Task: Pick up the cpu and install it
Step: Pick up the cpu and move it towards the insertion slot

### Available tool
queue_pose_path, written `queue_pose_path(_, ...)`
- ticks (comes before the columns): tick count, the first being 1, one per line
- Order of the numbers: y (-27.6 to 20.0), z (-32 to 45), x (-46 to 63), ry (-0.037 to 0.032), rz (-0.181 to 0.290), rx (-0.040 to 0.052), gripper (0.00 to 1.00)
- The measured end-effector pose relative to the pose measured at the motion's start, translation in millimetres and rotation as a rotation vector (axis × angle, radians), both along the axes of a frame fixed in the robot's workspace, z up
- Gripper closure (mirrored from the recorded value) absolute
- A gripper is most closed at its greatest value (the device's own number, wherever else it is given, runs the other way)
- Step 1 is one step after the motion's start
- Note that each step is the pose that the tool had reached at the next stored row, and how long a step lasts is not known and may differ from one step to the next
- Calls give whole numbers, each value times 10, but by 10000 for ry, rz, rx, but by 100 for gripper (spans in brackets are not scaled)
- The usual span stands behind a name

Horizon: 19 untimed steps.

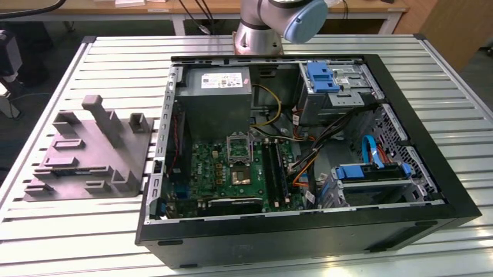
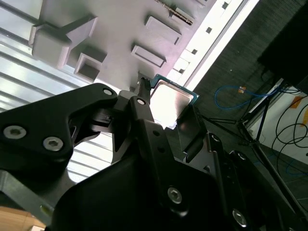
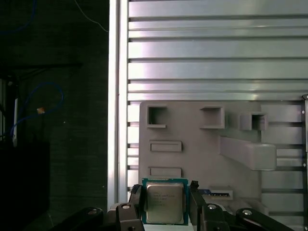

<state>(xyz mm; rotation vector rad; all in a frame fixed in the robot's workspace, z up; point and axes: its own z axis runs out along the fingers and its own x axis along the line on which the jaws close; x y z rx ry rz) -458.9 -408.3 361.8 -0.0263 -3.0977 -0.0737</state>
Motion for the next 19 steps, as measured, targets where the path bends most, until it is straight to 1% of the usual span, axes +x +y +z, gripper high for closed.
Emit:
queue_pose_path(15,0,-1,82,-2,-1,1,53)
queue_pose_path(19,0,-1,83,-1,-1,1,53)
